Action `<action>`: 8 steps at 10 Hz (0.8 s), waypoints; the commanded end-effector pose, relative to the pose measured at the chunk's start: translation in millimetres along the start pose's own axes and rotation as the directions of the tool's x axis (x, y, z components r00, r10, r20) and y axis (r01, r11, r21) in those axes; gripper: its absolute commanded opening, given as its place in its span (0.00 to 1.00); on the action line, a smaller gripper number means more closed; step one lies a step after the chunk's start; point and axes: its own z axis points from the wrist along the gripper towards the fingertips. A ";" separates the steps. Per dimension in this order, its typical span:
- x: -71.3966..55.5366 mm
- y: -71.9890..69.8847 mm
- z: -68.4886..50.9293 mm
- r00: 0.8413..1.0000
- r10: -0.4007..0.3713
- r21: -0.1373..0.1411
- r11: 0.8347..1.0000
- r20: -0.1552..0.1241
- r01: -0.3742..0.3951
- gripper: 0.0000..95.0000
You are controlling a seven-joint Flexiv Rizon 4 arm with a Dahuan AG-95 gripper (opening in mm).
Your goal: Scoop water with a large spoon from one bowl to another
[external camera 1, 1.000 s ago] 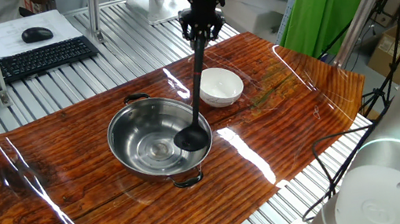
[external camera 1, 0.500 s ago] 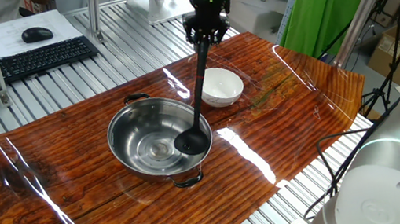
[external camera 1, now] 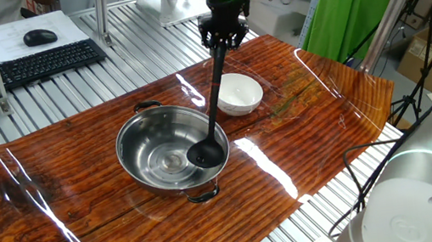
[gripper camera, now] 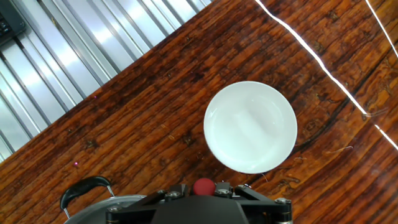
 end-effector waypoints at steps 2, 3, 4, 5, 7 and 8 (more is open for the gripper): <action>6.2 -4.7 -1.4 1.000 0.008 -0.003 1.000 0.014 -0.008 0.00; 6.7 -5.1 -1.4 1.000 0.009 -0.003 1.000 0.014 -0.009 0.00; 6.8 -5.1 -1.4 1.000 0.012 -0.006 1.000 0.011 -0.012 0.00; 7.0 -5.1 -1.7 1.000 0.015 -0.006 1.000 0.010 -0.014 0.20; 7.4 -5.3 -1.7 1.000 0.015 -0.004 1.000 0.008 -0.015 0.20; 7.5 -5.4 -1.7 1.000 0.016 -0.004 1.000 0.007 -0.016 0.20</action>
